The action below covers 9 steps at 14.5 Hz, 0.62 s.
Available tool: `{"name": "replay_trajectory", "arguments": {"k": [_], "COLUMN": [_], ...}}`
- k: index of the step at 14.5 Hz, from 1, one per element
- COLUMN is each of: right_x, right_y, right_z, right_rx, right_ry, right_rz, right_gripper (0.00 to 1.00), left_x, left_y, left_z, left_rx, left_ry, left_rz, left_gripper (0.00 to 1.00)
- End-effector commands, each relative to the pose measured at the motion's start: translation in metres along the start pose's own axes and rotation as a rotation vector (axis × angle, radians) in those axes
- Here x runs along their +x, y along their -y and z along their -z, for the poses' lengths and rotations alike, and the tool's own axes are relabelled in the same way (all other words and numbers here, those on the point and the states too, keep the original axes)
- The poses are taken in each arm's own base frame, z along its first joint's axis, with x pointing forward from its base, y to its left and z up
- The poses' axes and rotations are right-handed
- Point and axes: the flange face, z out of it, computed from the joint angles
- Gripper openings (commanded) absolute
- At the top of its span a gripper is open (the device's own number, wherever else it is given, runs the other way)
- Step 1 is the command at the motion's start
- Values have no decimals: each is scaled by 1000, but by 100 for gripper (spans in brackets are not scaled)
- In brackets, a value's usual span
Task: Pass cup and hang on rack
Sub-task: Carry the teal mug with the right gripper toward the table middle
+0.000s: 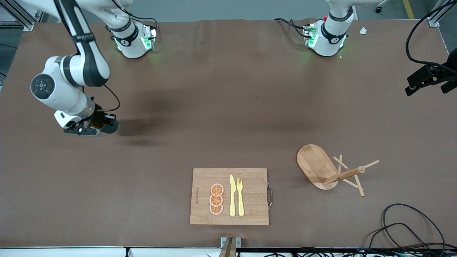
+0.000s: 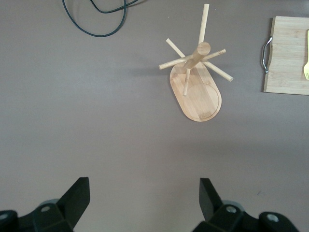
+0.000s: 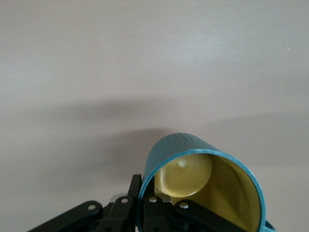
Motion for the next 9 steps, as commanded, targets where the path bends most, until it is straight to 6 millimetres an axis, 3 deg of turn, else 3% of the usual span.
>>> {"name": "replay_trajectory", "arguments": {"k": [1,5,9], "right_x": [-31,-74,-111], "right_y": [83,206,306], "right_z": [25,48,44], "right_rx": [6,40,64], "right_ry": [-6,-60,-67], "right_rz": [-97,-229,-358], "right_gripper": [0,0,0], "left_x": [-5,-4,-4], "left_y": [0,0,0], "left_z": [4,4,4], "left_rx": [17,17,17], "left_ry": [2,3,3], "left_rz": [-4,-4,-2], "left_gripper": [100,100,100]}}
